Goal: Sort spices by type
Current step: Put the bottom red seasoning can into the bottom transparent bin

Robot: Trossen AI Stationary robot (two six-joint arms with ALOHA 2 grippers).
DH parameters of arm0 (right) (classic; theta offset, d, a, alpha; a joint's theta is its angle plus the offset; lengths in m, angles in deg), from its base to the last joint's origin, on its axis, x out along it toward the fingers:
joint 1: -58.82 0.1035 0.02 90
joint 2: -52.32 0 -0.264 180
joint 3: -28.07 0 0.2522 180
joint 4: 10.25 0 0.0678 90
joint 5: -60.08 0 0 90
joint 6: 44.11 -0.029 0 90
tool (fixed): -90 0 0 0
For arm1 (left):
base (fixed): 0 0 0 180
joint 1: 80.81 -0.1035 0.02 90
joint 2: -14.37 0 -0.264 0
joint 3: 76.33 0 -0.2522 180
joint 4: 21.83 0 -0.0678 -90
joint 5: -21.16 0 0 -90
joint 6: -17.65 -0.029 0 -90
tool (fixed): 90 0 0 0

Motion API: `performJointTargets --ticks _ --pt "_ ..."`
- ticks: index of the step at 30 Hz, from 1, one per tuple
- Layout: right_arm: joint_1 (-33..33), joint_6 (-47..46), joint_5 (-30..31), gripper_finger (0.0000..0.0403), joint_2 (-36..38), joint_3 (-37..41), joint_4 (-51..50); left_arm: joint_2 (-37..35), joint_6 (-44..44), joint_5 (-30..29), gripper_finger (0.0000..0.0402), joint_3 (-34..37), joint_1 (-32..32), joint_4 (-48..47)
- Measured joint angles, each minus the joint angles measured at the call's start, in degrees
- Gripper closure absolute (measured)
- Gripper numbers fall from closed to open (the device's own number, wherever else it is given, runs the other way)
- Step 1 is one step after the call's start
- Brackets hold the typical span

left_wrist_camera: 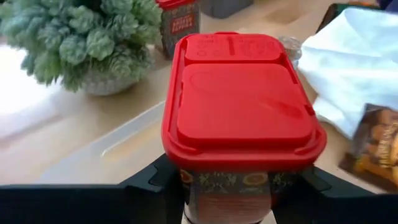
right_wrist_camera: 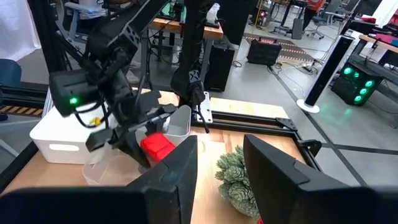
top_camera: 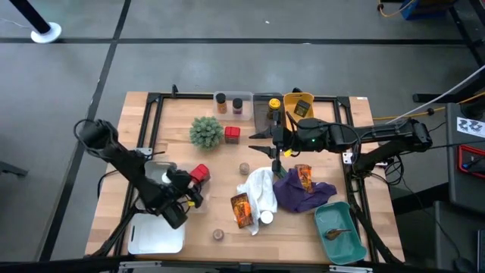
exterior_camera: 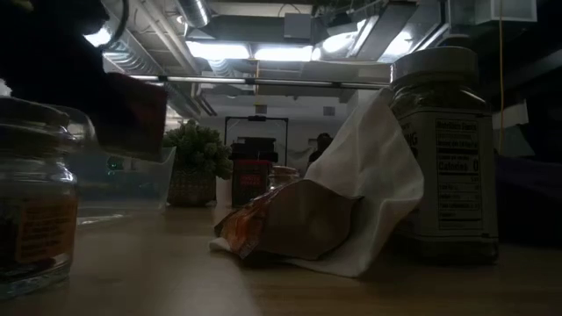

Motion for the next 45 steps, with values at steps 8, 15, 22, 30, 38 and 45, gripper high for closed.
performJointTargets --ticks 8,15,22,30,38,45 --pt "0.0 -0.02 -0.01 0.0272 0.0 0.0 -0.01 1.15 -1.55 3.81 0.0234 0.17 -2.08 3.11" --pt "0.0 -0.02 -0.01 0.0272 0.0 0.0 -0.02 1.19 -2.13 4.17 0.0234 0.2 -1.65 2.81" --pt "-0.01 -0.02 -0.01 0.0272 0.0 0.0 -0.05 1.19 -2.55 4.4 0.0234 0.2 -2.48 2.64" --pt "0.0 -0.02 -0.01 0.0272 -0.04 0.0 -1.19 1.19 -2.47 6.74 0.0233 0.2 -4.35 2.64" --pt "0.0 -0.02 -0.03 0.0272 -0.04 0.0 -1.28 1.65 -5.16 11.57 0.0233 0.11 -6.62 2.94" --pt "-0.01 -0.02 -0.03 0.0272 -0.04 0.0 -1.38 1.99 -5.3 11.79 0.0233 0.11 -9.35 3.08"
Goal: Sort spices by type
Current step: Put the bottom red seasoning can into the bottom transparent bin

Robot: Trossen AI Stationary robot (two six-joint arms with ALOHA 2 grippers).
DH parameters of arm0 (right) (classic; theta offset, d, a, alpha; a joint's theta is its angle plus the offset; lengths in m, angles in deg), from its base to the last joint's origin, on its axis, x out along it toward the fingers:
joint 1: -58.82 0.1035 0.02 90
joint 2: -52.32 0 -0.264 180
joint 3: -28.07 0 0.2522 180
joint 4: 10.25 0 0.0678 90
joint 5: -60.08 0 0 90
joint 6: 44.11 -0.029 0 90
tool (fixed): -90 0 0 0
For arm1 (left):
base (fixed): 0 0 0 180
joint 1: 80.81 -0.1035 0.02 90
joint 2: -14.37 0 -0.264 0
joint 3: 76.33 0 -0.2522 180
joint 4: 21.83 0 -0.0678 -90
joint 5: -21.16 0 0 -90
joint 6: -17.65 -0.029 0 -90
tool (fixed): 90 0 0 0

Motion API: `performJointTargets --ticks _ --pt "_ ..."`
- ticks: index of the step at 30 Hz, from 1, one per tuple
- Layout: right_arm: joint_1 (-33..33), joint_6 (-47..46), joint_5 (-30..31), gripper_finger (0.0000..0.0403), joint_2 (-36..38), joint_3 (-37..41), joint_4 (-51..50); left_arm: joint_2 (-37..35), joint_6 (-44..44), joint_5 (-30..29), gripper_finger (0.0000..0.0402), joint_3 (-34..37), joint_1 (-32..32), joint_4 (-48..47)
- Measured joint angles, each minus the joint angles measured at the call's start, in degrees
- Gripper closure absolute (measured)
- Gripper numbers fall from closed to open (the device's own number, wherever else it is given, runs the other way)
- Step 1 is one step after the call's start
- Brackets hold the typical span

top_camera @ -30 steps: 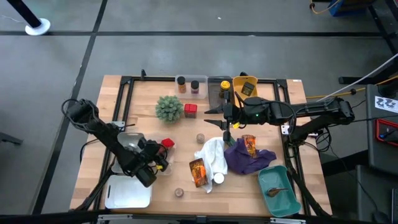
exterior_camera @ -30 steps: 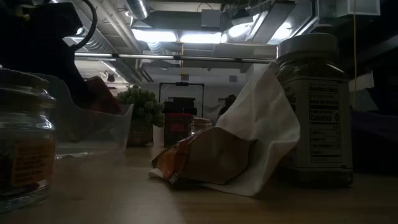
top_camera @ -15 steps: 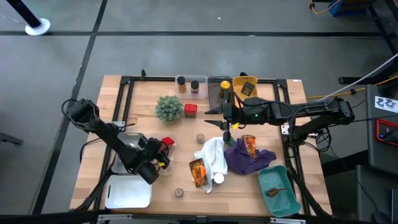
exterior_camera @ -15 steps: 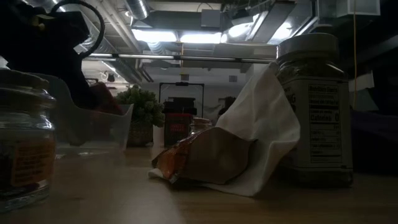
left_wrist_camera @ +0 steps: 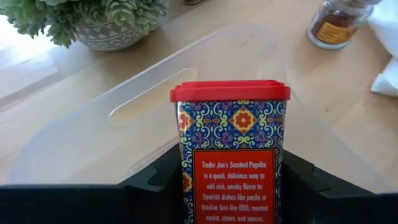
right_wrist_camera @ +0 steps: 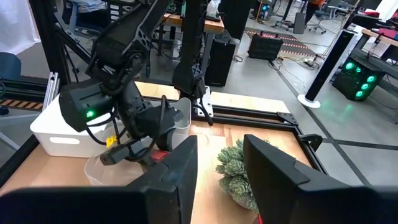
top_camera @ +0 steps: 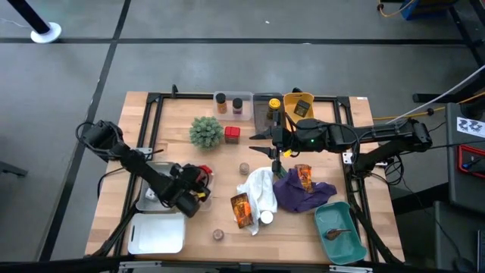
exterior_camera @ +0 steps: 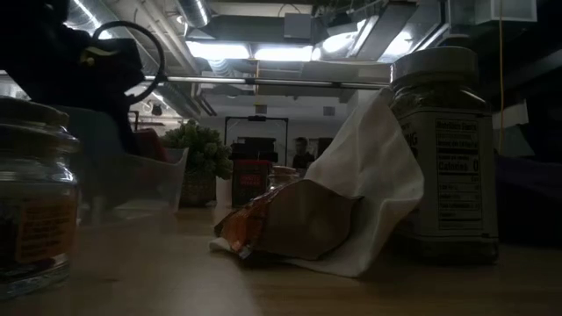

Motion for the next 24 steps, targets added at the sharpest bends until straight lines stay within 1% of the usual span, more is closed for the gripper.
performJointTargets --ticks 10,15,18,24 --pt "0.02 0.0 -0.02 0.0272 0.0 0.0 0.02 -3.98 -0.36 3.13 0.0233 0.02 -0.94 -0.06" --pt "0.02 0.0 -0.02 0.0272 0.0 0.0 -0.17 -4.33 -4.41 4.64 0.0233 0.02 -1.39 -0.05" --pt "0.02 -0.02 -0.02 0.0272 0.0 0.0 -1.06 -4.36 -4.95 6.18 0.0232 0.02 -2.39 0.01" --pt "0.02 -0.02 -0.02 0.0272 0.0 0.0 -1.7 -4.36 -4.97 7.8 0.0201 0.02 -4.07 0.15"
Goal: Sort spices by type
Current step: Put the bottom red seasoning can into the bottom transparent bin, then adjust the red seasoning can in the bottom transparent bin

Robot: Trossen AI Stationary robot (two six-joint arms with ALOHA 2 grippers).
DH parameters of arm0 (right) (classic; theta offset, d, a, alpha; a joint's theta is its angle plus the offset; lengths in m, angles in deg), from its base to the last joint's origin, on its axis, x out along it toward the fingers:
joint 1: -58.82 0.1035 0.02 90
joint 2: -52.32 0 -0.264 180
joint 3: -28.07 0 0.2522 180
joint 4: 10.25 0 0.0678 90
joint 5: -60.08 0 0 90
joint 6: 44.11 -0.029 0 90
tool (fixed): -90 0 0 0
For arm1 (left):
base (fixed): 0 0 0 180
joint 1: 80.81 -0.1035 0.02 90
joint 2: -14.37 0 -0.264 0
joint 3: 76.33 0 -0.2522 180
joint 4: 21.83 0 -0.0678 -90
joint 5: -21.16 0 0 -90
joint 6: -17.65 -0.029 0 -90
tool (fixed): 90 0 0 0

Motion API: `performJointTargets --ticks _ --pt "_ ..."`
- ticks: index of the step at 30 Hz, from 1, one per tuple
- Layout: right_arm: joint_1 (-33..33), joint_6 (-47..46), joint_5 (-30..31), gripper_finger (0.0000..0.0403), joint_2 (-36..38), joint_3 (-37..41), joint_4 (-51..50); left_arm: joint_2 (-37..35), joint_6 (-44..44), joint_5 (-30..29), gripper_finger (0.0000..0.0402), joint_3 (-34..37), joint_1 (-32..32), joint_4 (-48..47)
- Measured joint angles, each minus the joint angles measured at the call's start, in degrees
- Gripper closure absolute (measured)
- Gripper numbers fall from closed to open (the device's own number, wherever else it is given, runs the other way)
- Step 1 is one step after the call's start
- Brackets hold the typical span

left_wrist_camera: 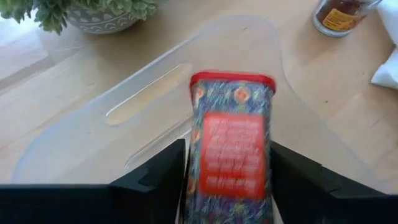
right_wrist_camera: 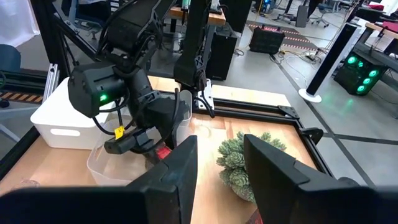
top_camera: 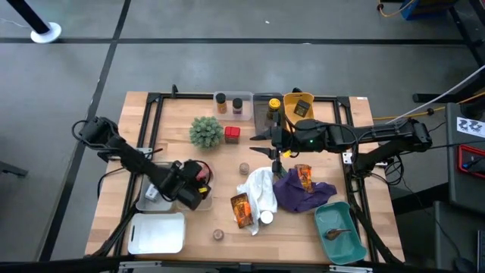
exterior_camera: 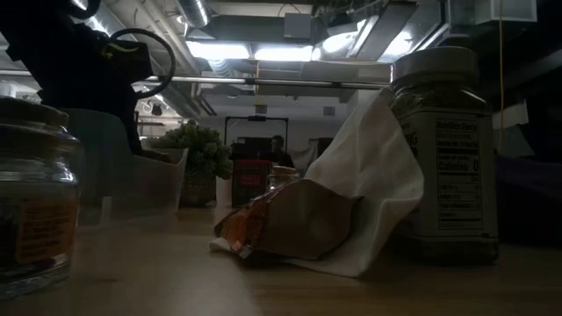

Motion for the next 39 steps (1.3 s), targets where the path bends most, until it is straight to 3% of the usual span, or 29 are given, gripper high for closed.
performJointTargets --ticks 6,16,20,23,27,29,32,39 --pt "0.0 0.0 0.0 0.0272 0.0 0.0 0.02 0.0 -0.25 1.22 0.0172 0.0 -1.21 0.93" --pt "-0.01 0.01 0.0 0.0272 0.0 0.0 -0.6 0.0 -6.6 1.29 0.0169 0.0 -5.51 2.97" --pt "-0.02 0.0 0.0 0.0272 0.0 0.02 -1.4 0.0 -9.82 4.8 0.0169 0.0 -7.44 4.84" --pt "0.0 0.0 0.0 0.0272 0.0 0.02 -1.83 0.0 -10.01 9.05 0.0183 0.02 -8.55 5.3" --pt "-0.01 0.0 0.0 0.0272 0.0 0.02 -2.75 0.0 -10.01 11.44 0.0231 0.02 -9.0 5.22" --pt "0.0 0.0 0.0 0.0272 0.0 0.02 -3.32 0.0 -9.9 11.45 0.0254 0.02 -9.0 5.35" --pt "0.0 0.0 0.0 0.0272 0.0 0.02 -4.04 0.0 -9.24 11.0 0.0254 0.02 -8.96 5.41" --pt "0.0 0.0 0.0 0.0272 0.0 0.02 -4.26 0.04 -3.04 3.48 0.0254 0.04 -6.05 5.43"
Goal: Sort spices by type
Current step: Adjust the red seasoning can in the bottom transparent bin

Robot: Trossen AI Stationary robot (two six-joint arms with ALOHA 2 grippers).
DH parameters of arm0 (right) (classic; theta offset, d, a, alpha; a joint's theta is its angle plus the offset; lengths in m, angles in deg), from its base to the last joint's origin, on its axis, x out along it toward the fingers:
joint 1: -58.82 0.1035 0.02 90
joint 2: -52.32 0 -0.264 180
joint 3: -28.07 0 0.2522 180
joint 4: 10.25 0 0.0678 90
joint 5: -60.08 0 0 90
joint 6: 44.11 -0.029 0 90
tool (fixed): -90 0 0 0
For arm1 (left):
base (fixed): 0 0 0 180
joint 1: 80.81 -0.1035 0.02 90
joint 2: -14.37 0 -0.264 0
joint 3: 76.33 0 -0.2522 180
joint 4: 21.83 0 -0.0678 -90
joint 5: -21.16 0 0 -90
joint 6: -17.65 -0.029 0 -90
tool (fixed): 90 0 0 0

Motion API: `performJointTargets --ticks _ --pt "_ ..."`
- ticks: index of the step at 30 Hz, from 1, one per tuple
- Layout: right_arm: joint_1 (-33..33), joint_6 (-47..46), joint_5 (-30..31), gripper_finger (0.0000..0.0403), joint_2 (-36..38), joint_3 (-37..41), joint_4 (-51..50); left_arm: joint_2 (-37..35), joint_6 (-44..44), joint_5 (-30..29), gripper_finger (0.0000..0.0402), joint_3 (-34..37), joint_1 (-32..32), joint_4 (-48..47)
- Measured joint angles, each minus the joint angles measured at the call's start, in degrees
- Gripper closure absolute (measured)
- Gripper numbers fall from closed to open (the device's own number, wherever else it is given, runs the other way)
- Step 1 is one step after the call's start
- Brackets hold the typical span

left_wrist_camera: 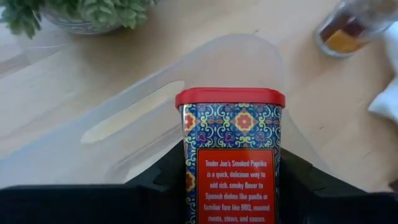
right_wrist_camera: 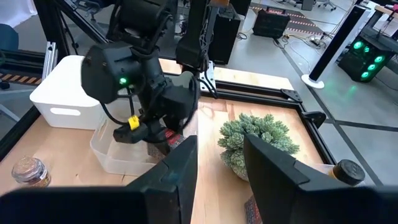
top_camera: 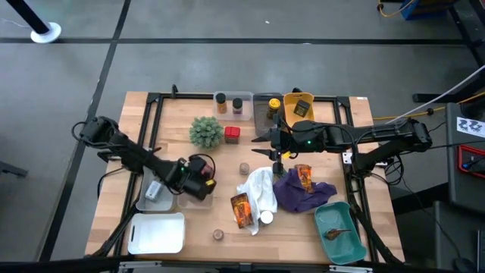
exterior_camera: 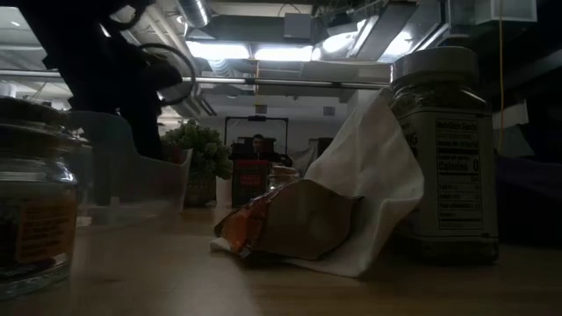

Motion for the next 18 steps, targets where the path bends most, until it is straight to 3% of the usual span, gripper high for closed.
performJointTargets --ticks 10,18 --pt "-0.01 0.0 0.0 0.0272 0.0 0.0 0.03 0.0 11.4 -18.86 0.0254 0.0 9.86 0.0" --pt "0.0 0.0 0.0 0.0272 0.0 0.0 0.04 0.94 10.03 -35.34 0.0254 0.0 15.73 1.42"
